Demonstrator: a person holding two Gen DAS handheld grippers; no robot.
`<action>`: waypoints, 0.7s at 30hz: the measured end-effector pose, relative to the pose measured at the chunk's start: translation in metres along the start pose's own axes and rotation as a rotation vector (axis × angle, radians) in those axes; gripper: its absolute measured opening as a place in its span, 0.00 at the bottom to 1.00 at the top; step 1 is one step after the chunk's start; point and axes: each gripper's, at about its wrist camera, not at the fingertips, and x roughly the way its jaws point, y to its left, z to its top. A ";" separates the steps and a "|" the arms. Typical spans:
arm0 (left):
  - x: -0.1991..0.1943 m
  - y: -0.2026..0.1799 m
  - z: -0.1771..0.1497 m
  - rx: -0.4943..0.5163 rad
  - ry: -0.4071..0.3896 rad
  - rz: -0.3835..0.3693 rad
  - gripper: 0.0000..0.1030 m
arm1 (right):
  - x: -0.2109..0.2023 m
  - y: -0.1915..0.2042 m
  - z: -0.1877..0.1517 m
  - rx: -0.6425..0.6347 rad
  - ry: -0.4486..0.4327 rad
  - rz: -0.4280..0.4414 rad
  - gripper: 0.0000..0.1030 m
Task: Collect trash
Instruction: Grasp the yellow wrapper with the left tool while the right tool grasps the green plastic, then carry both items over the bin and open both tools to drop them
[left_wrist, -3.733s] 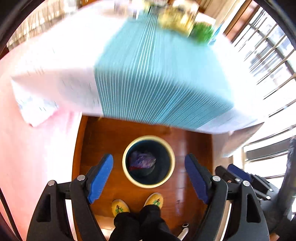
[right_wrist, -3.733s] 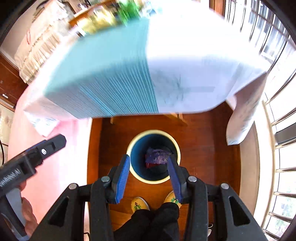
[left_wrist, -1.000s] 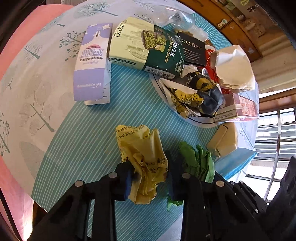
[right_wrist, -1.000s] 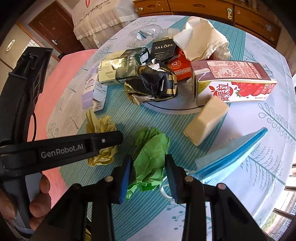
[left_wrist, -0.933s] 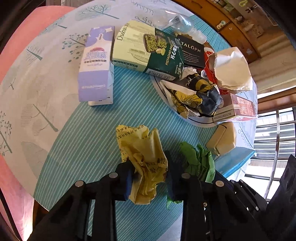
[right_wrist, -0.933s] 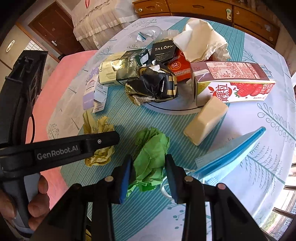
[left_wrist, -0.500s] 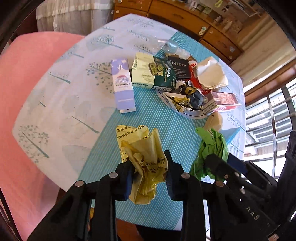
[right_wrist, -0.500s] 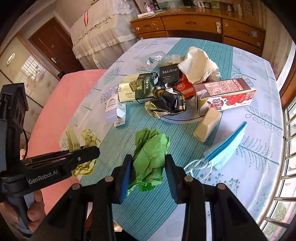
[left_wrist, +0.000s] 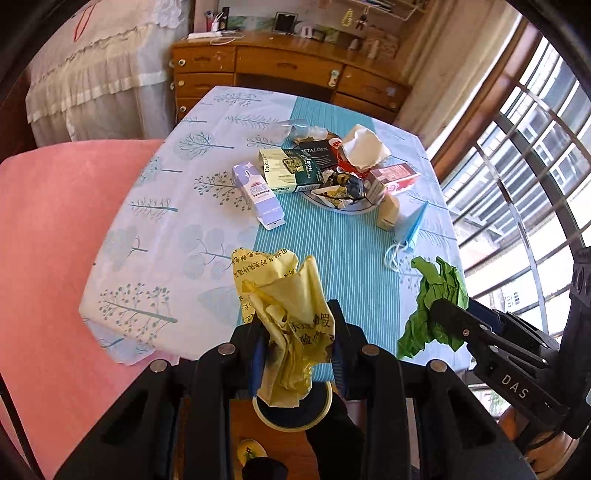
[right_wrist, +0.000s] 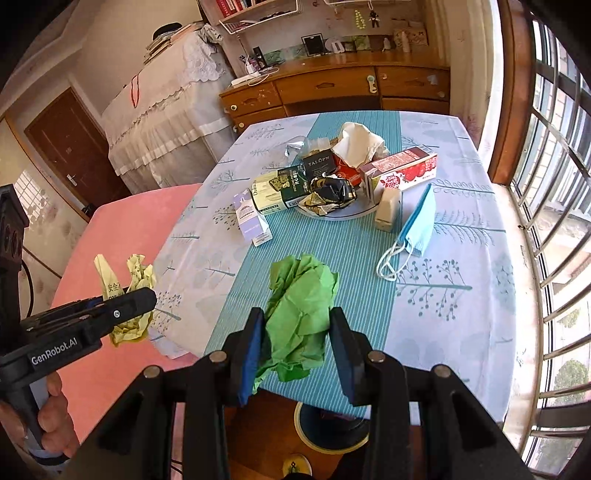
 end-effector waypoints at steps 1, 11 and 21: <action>-0.005 0.002 -0.007 0.012 -0.001 -0.004 0.27 | -0.006 0.005 -0.008 0.005 -0.013 -0.009 0.35; -0.010 0.004 -0.077 0.137 0.041 -0.004 0.27 | -0.020 0.033 -0.089 0.026 0.008 -0.050 0.35; 0.053 -0.004 -0.140 0.162 0.214 0.000 0.27 | 0.027 0.008 -0.161 0.135 0.187 -0.068 0.35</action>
